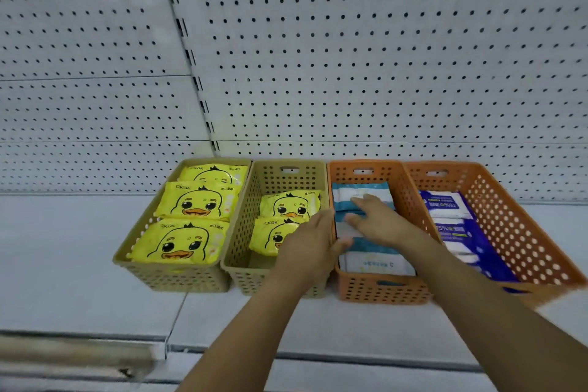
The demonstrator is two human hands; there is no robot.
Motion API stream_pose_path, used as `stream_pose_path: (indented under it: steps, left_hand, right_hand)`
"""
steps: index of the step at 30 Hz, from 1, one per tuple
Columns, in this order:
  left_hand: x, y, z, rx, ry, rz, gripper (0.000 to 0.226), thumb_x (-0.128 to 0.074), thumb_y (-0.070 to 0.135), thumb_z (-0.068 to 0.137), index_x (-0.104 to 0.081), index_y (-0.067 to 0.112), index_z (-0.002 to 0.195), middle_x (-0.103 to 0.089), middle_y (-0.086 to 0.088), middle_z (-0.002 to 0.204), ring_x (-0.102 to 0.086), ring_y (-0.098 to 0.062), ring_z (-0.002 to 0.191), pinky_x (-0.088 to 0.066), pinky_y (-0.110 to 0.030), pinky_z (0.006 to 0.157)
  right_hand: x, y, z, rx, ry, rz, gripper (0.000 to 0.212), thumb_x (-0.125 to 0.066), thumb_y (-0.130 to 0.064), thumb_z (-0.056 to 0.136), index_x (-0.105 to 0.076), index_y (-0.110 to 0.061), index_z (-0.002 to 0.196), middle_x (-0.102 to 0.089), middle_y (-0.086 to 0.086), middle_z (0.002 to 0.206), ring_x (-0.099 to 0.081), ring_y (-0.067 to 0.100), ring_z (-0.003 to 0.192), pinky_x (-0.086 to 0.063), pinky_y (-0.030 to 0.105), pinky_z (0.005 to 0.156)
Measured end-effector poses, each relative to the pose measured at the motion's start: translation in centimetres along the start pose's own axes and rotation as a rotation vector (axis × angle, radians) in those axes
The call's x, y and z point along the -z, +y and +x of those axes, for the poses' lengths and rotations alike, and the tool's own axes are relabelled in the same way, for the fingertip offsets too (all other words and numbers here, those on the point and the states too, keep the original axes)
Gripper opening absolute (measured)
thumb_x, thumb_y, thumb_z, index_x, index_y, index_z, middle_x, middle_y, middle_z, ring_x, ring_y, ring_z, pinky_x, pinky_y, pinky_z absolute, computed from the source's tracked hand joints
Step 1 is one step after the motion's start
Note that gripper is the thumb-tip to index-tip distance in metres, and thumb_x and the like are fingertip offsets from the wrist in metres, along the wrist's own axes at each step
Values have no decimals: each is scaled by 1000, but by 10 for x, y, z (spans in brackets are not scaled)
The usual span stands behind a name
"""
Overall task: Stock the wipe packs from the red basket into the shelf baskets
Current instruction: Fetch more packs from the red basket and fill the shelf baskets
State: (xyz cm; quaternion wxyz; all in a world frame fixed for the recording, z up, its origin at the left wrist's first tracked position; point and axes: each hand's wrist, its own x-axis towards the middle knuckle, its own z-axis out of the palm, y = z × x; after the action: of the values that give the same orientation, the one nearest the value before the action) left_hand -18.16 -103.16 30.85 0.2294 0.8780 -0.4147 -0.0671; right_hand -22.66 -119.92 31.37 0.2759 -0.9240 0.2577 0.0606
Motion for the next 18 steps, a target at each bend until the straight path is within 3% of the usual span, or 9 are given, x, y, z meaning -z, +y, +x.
stream_pose_path:
  steps: [3,5,8,10,13,18]
  left_hand:
    - [7,-17,-35,-109,-84,268,65,-23,60,97,-19,26,153,-26,8,159,-28,-16,143,-25,-46,115]
    - [11,-30,-62,-177,-45,314,75,-11,64,88,-26,25,151,-31,7,157,-29,-15,144,-19,-49,118]
    - [15,-66,-108,-321,177,248,65,-29,57,90,-50,19,139,-52,4,144,-46,-16,135,-34,-48,113]
    - [17,-87,-140,-352,214,140,60,-36,54,94,-47,20,142,-50,4,146,-43,-15,136,-26,-44,117]
    - [24,-117,-194,-299,164,7,58,-34,55,96,-42,23,144,-52,4,143,-45,-15,132,-30,-44,115]
    - [31,-166,-281,-148,-29,-87,62,-26,65,93,-37,33,145,-53,12,137,-50,-10,123,-44,-29,95]
  right_hand:
    - [-27,-24,-52,4,161,-74,58,-39,-47,97,-26,-25,149,-18,4,158,-23,24,143,-19,48,116]
    - [-53,-36,-84,53,289,-154,54,-34,-49,96,-34,-27,145,-30,4,154,-30,24,139,-21,49,115]
    - [-103,-58,-130,177,499,-130,55,-31,-50,90,-51,-21,132,-48,6,140,-43,28,130,-28,55,110]
    - [-135,-73,-158,215,623,31,44,-45,-39,93,-54,-16,130,-48,6,139,-42,25,129,-33,46,108]
    - [-183,-102,-198,187,679,204,39,-53,-31,94,-52,-22,132,-44,-4,141,-37,11,130,-33,28,104]
    - [-256,-138,-255,103,548,323,37,-48,-33,96,-45,-32,133,-46,-19,128,-47,-2,115,-41,20,92]
